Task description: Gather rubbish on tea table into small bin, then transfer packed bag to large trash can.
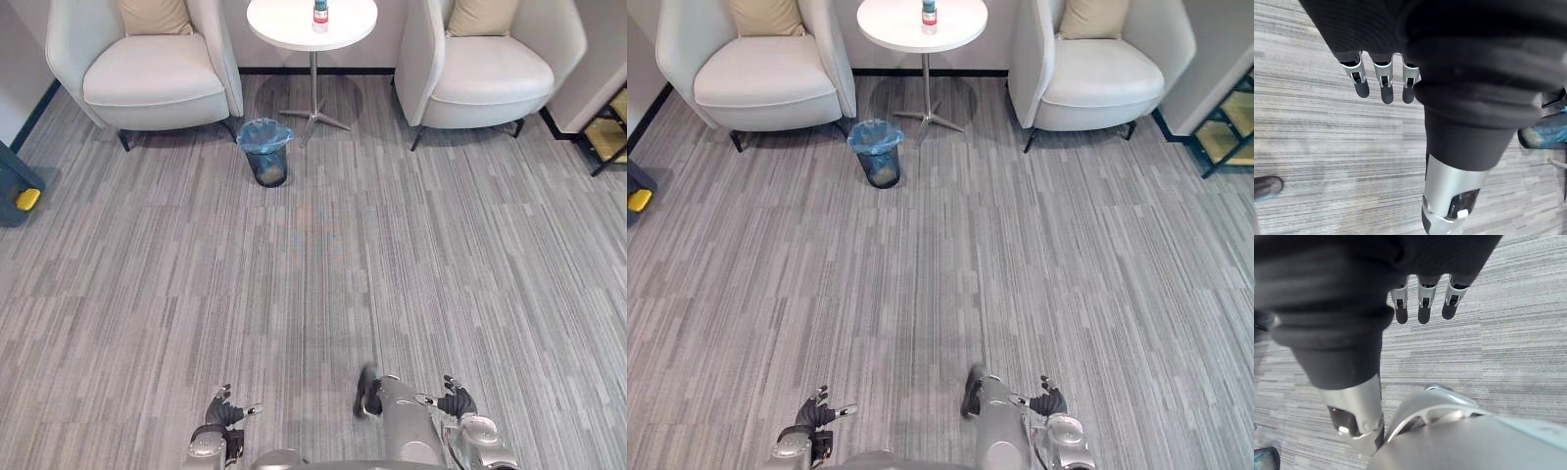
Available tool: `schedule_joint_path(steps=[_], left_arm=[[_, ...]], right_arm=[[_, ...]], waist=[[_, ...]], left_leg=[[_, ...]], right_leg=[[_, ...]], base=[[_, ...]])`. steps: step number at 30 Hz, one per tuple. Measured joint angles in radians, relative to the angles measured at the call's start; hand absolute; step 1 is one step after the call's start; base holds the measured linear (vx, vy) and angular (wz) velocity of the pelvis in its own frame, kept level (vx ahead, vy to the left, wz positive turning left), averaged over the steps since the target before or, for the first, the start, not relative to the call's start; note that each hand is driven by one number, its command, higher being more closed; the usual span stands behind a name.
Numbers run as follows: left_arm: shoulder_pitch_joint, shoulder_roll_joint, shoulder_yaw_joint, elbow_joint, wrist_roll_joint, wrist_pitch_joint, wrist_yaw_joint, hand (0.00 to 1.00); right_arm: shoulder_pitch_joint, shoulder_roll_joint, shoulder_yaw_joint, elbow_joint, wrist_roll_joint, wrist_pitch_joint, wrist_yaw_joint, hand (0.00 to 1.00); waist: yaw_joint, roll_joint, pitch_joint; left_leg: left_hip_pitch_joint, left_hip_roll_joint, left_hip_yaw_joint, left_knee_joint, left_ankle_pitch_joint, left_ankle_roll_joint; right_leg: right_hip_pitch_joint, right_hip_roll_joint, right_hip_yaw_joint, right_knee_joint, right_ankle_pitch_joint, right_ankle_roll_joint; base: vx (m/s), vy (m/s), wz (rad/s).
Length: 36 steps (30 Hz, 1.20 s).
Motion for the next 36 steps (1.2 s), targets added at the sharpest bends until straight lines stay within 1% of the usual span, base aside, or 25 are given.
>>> schedule_joint_path(steps=[1,2,3,5,7,9,12,14,15,17,18,19,20,21,22,23,24,25,26,27,28,31,33,35,36], left_arm=[[-0.004,-0.012,0.004,0.003,0.0,0.0,-0.003,0.0],[-0.006,-0.014,0.006,0.003,0.0,0.0,-0.006,0.0],[-0.009,-0.02,0.018,0.003,0.0,-0.001,-0.011,0.0],[-0.004,-0.034,0.03,0.002,0.0,0.0,-0.015,0.0],[-0.001,-0.053,0.066,-0.011,-0.001,0.0,-0.017,0.0],[0.003,-0.068,0.066,-0.055,-0.001,0.0,-0.017,0.0],[0.004,-0.089,0.067,-0.082,-0.007,-0.003,-0.017,0.0],[-0.007,-0.089,0.062,-0.084,-0.016,-0.006,-0.017,0.0],[-0.007,-0.09,0.058,-0.083,-0.017,-0.006,-0.016,0.0],[0.004,-0.097,0.051,-0.078,-0.018,-0.006,-0.016,0.0],[0.013,-0.097,0.052,-0.063,-0.022,-0.007,-0.018,0.0],[0.017,-0.095,0.056,-0.062,-0.022,-0.007,-0.016,0.0],[0.023,-0.076,0.063,-0.065,-0.023,-0.01,-0.016,0.0],[0.023,-0.065,0.062,-0.063,-0.021,-0.01,-0.017,0.0],[0.023,-0.063,0.061,-0.061,-0.02,-0.01,-0.016,0.0],[0.022,-0.057,0.058,-0.055,-0.02,-0.01,-0.016,0.0],[0.017,-0.053,0.046,-0.046,-0.02,-0.008,-0.016,0.0],[0.014,-0.047,0.036,-0.036,-0.019,-0.006,-0.017,0.0],[0.016,-0.044,0.015,-0.027,-0.02,0.0,-0.016,0.0],[0.021,-0.048,0.003,-0.021,-0.02,0.002,-0.017,0.0],[0.02,-0.046,-0.001,-0.021,-0.02,0.002,-0.017,0.0],[0.013,-0.048,-0.008,-0.02,-0.02,0.002,-0.017,0.0],[0.006,-0.046,-0.01,-0.015,-0.02,0.003,-0.017,0.0],[0.013,-0.039,-0.013,-0.014,-0.02,0.002,-0.017,0.0],[0.016,-0.034,-0.013,-0.014,-0.02,0.002,-0.016,0.0]], right_arm=[[-0.012,-0.003,-0.005,-0.001,0.001,0.001,-0.003,0.0],[-0.016,-0.005,-0.005,-0.001,0.001,0.001,-0.002,0.0],[-0.022,-0.001,0.002,-0.002,0.001,0.0,0.001,0.0],[-0.013,0.001,0.02,-0.001,0.01,0.001,-0.002,0.0],[0.0,0.02,0.037,-0.029,0.019,0.0,-0.004,0.0],[0.0,0.035,0.036,-0.064,0.037,-0.003,-0.006,0.0],[-0.016,0.042,0.026,-0.07,0.049,-0.003,-0.006,0.0],[-0.024,0.043,0.007,-0.061,0.056,-0.003,-0.008,0.0],[-0.026,0.044,-0.006,-0.059,0.062,-0.004,-0.008,0.0],[-0.021,0.024,-0.006,-0.047,0.068,-0.004,-0.017,0.0],[-0.01,0.019,-0.006,-0.031,0.068,-0.001,-0.023,0.0],[-0.003,0.023,-0.006,-0.025,0.068,0.002,-0.025,0.0],[0.0,0.037,-0.005,-0.01,0.068,0.003,-0.025,0.0],[0.007,0.047,-0.005,0.001,0.068,0.003,-0.024,0.0],[0.003,0.048,-0.006,0.001,0.067,0.003,-0.024,0.0],[-0.001,0.048,-0.007,0.001,0.066,0.001,-0.024,0.0],[0.0,0.054,-0.007,0.003,0.062,0.001,-0.023,0.0],[0.0,0.056,-0.005,0.004,0.06,0.001,-0.022,0.0],[0.006,0.057,-0.001,0.007,0.053,0.002,-0.016,0.0],[0.011,0.057,0.002,0.007,0.044,0.001,-0.007,0.0],[0.01,0.057,0.003,0.007,0.04,0.001,-0.003,0.0],[-0.006,0.055,0.003,0.007,0.032,0.001,-0.002,0.0],[-0.025,0.053,0.001,0.003,0.036,-0.003,-0.003,0.0],[-0.019,0.052,0.003,0.005,0.036,-0.003,-0.002,0.0],[-0.01,0.054,0.004,0.01,0.036,-0.002,-0.002,0.0]], waist=[[0.002,0.033,-0.003],[0.001,0.038,-0.004],[0.004,0.05,-0.001],[0.01,0.066,0.006],[0.017,0.057,0.01],[0.034,0.036,0.015],[0.054,0.03,0.016],[0.071,0.016,0.023],[0.073,0.01,0.025],[0.079,0.041,0.007],[0.093,0.06,-0.006],[0.097,0.056,-0.01],[0.098,0.027,-0.03],[0.099,-0.012,-0.048],[0.105,-0.02,-0.054],[0.115,-0.025,-0.053],[0.114,-0.036,-0.052],[0.113,-0.037,-0.051],[0.095,-0.034,-0.05],[0.088,-0.022,-0.046],[0.09,-0.017,-0.044],[0.072,-0.004,-0.032],[0.048,0.005,-0.026],[0.038,0.0,-0.026],[0.04,-0.018,-0.03]], left_leg=[[-0.022,0.04,-0.007,0.068,-0.005,-0.023],[-0.048,0.052,-0.007,0.131,0.004,-0.04],[-0.133,0.089,-0.009,0.339,0.066,-0.087],[-0.25,0.148,-0.03,0.659,0.207,-0.091],[-0.367,0.218,0.01,0.926,0.196,-0.078],[-0.462,0.235,0.059,0.975,0.178,-0.05],[-0.597,0.214,0.094,0.796,0.123,-0.037],[-0.613,0.151,0.104,0.551,0.122,-0.033],[-0.617,0.103,0.1,0.364,0.147,-0.054],[-0.615,0.072,0.075,0.147,0.212,-0.047],[-0.614,0.073,0.06,0.122,0.255,-0.003],[-0.614,0.065,0.047,0.146,0.288,0.021],[-0.621,0.037,0.057,0.198,0.299,0.036],[-0.621,0.01,0.087,0.234,0.257,0.055],[-0.613,0.002,0.101,0.238,0.234,0.061],[-0.576,-0.012,0.123,0.238,0.203,0.07],[-0.519,-0.039,0.135,0.224,0.171,0.083],[-0.489,-0.048,0.136,0.219,0.158,0.091],[-0.418,-0.061,0.136,0.206,0.132,0.099],[-0.339,-0.066,0.132,0.17,0.117,0.105],[-0.301,-0.067,0.131,0.144,0.117,0.105],[-0.187,-0.052,0.117,0.051,0.116,0.097],[-0.159,-0.032,0.089,0.033,0.105,0.078],[-0.114,-0.023,0.062,0.014,0.077,0.03],[-0.103,-0.027,0.048,0.016,0.062,0.008]], right_leg=[[0.008,0.023,-0.014,0.026,-0.042,-0.004],[0.016,0.036,-0.019,0.021,-0.055,-0.006],[0.068,0.071,-0.023,-0.019,-0.08,-0.02],[0.187,0.119,-0.02,-0.108,-0.096,-0.028],[0.337,0.155,0.0,-0.2,-0.104,-0.038],[0.43,0.156,0.033,-0.269,-0.11,-0.035],[0.531,0.148,0.071,-0.344,-0.12,-0.014],[0.587,0.121,0.088,-0.372,-0.136,0.01],[0.615,0.102,0.097,-0.393,-0.15,0.03],[0.634,0.105,0.117,-0.408,-0.18,0.063],[0.652,0.11,0.138,-0.393,-0.221,0.084],[0.661,0.1,0.145,-0.375,-0.245,0.097],[0.66,0.059,0.158,-0.323,-0.301,0.117],[0.629,0.016,0.175,-0.229,-0.346,0.137],[0.595,-0.005,0.196,-0.147,-0.351,0.144],[0.514,-0.035,0.239,0.057,-0.338,0.165],[0.427,-0.071,0.272,0.291,-0.277,0.22],[0.388,-0.086,0.277,0.402,-0.253,0.23],[0.333,-0.119,0.25,0.57,-0.249,0.217],[0.283,-0.144,0.193,0.65,-0.254,0.172],[0.258,-0.145,0.166,0.659,-0.263,0.161],[0.123,-0.117,0.053,0.447,-0.278,0.143],[0.082,-0.069,0.062,0.222,-0.254,0.15],[0.09,-0.01,0.135,-0.06,-0.094,0.145],[0.093,-0.009,0.156,-0.099,-0.027,0.131]], base=[[0.43,-0.173,0.12],[0.51,-0.228,-0.14],[0.52,-0.247,-0.14],[0.56,-0.233,-0.13],[0.6,-0.196,-0.23],[0.49,-0.159,-0.37],[0.39,-0.043,-0.36],[0.34,0.08,-0.32],[0.31,0.112,-0.21],[0.4,0.223,-0.38],[0.54,0.341,-0.42],[0.49,0.295,-0.28],[0.62,0.274,-0.19],[0.52,0.196,-0.23],[0.62,0.257,-0.41],[0.5,0.249,-0.39],[0.48,0.246,-0.28],[0.49,0.197,-0.01],[0.5,0.159,0.13],[0.5,0.144,0.11],[0.47,0.116,0.06],[0.46,0.042,0.16],[0.44,-0.078,0.43],[0.5,-0.161,0.49],[0.48,-0.227,0.47]])
